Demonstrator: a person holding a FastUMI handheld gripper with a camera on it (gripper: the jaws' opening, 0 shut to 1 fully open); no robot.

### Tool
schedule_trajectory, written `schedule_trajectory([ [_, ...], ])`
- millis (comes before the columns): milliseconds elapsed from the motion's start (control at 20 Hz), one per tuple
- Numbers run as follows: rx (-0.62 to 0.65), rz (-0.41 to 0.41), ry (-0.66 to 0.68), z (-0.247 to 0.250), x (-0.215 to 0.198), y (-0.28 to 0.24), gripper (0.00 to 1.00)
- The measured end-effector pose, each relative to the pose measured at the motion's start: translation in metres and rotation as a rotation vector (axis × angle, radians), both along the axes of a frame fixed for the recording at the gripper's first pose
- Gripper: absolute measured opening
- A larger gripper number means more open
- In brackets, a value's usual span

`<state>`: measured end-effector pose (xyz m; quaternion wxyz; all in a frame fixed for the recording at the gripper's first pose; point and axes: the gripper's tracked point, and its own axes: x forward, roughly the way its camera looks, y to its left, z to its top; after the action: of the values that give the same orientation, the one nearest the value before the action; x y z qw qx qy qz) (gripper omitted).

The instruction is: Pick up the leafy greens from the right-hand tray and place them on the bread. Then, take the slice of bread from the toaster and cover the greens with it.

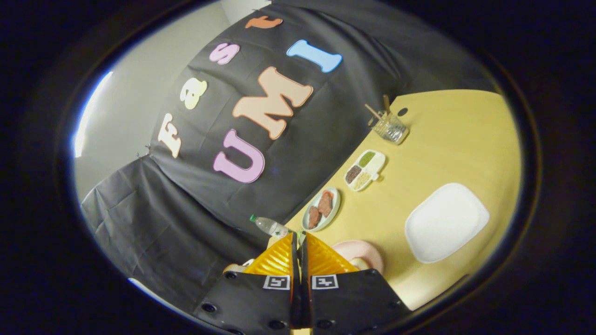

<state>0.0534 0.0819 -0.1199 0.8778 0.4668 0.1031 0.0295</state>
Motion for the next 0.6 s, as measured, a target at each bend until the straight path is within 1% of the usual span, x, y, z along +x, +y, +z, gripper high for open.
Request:
schedule_trajectory([
  [150,0.024,0.006,0.022,-0.008,0.009,0.027,0.03],
  [350,0.081,0.011,0.080,-0.036,0.018,0.057,0.03],
  [450,0.085,-0.006,0.129,-0.058,0.019,0.059,0.03],
  [600,0.070,-0.048,0.188,-0.087,0.019,0.044,0.03],
])
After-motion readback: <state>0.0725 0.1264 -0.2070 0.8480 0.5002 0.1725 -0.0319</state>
